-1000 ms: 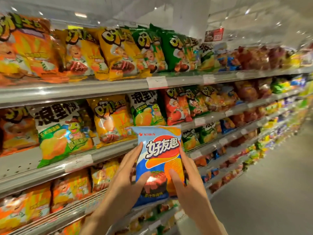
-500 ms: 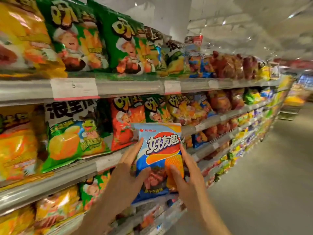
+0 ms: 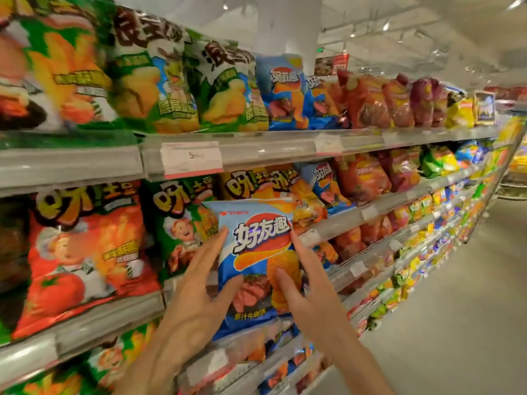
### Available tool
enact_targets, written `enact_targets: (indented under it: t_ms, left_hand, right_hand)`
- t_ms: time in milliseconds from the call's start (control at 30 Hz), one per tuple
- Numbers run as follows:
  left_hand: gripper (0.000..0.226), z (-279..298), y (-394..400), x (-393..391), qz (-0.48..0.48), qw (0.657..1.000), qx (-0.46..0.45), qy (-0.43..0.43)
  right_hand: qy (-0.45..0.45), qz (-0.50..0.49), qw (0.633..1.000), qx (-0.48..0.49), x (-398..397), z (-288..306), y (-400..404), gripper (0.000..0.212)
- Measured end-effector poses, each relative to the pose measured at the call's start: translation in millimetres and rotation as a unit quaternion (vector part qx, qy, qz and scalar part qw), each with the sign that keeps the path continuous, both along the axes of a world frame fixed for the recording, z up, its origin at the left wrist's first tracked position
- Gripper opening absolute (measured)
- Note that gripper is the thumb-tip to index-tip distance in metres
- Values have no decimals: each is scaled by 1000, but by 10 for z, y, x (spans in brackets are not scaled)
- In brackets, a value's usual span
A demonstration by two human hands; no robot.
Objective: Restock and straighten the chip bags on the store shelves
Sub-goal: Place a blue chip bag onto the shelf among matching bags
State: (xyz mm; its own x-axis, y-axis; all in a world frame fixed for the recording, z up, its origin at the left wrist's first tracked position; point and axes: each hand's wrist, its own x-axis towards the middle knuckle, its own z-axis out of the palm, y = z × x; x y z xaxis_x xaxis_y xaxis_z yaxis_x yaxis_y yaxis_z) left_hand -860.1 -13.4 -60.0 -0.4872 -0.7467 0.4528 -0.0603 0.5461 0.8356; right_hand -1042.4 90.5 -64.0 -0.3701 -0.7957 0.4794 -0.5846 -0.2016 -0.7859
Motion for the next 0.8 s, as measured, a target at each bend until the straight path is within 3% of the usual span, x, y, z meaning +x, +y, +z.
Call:
enact_targets:
  t_ms: [367, 600, 800]
  left_hand:
    - [72, 93, 34, -1491, 161, 986, -32, -14]
    - [75, 138, -127, -1780, 224, 974, -41, -11]
    - [75, 171, -220, -1789, 238, 969, -61, -13]
  right_hand:
    - [9, 138, 990, -4, -1672, 93, -589, 66]
    - [26, 186, 982, 19, -2003, 237, -866, 68]
    - [100, 179, 979, 17, -2053, 339, -946, 68]
